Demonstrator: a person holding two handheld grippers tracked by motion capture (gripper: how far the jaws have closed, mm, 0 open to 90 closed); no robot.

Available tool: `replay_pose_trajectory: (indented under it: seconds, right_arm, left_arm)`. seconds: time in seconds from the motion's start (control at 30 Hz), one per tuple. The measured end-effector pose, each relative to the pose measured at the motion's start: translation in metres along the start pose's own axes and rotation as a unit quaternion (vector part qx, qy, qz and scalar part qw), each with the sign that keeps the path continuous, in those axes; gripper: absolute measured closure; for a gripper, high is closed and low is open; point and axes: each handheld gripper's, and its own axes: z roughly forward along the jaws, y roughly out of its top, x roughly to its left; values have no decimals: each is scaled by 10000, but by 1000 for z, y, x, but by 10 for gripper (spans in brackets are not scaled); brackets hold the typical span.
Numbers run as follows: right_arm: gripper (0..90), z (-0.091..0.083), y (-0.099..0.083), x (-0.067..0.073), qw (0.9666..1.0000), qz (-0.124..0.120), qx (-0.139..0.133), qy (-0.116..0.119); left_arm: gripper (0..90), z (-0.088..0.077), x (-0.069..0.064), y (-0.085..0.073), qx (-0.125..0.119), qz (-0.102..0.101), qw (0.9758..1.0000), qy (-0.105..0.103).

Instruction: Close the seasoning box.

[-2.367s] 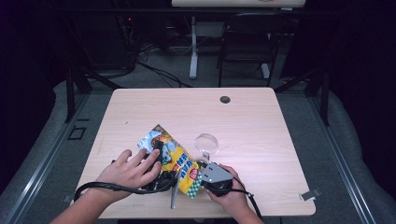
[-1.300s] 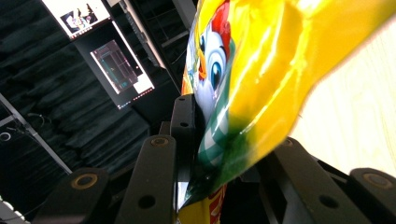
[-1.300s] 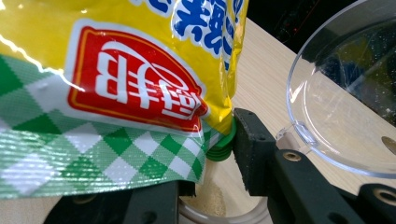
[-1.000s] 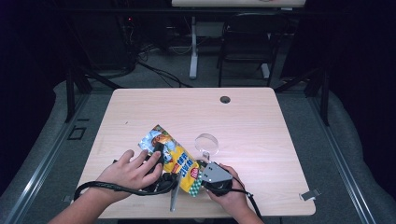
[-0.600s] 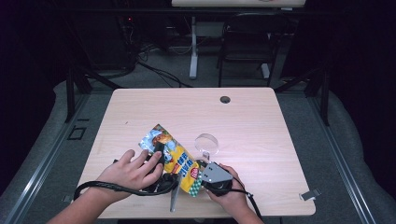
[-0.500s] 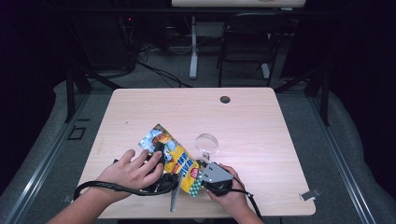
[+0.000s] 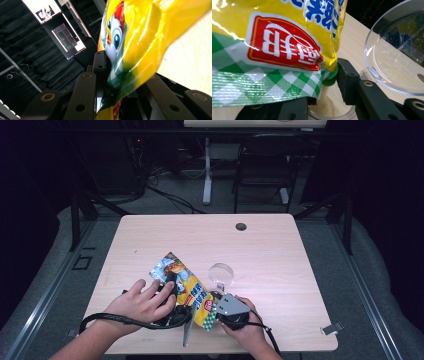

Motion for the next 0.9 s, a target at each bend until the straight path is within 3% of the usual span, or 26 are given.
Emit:
replay_pose_trajectory:
  seconds: [0.9]
  right_arm:
    - [706, -2, 1, 0, 10000, 29, -13, 15]
  left_arm:
    - [760, -1, 5, 1, -3, 45, 10000, -19]
